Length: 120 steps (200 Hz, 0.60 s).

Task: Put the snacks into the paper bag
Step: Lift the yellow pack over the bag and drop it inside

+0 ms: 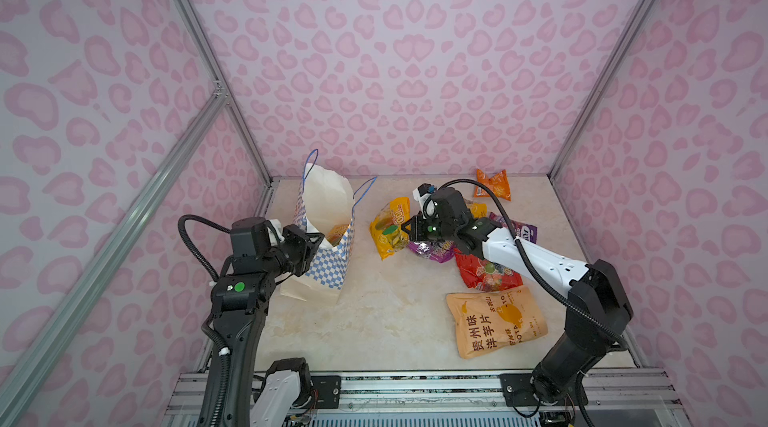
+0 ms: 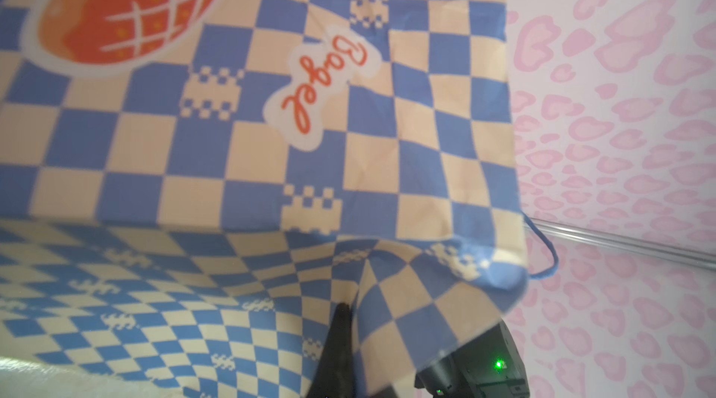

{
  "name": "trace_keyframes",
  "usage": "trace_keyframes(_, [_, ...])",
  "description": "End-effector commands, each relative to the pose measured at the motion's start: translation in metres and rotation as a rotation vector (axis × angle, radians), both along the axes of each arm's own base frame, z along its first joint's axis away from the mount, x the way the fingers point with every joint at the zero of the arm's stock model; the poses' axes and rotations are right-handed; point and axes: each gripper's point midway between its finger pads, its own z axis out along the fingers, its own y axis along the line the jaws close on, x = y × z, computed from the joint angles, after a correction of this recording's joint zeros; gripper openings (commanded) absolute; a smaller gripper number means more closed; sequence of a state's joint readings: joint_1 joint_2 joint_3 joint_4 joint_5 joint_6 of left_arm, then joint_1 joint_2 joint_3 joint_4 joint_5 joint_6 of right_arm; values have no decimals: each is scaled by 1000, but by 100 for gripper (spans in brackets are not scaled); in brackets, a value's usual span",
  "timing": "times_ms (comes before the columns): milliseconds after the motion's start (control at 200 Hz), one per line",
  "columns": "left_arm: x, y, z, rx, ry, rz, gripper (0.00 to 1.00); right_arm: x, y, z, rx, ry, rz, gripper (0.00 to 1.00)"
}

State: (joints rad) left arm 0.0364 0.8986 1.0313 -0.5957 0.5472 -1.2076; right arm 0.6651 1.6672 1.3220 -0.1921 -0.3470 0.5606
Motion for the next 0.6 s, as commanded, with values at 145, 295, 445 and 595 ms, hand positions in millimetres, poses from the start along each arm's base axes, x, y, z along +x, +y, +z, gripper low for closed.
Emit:
trace_keyframes(145, [28,-38,40,-50,-135,-55,3,6,-27,17,-37,-62,-63,0])
trace_keyframes(295, [41,-61,52,-66,-173,-95,3,7,-42,17,-52,-59,-100,0])
trace_keyframes(445, [56,-83,74,-88,-230,-138,3,9,-53,19,-54,-60,-133,0])
trace_keyframes(595, [66,-95,98,-111,-306,-166,3,10,-56,18,-63,-57,-145,0])
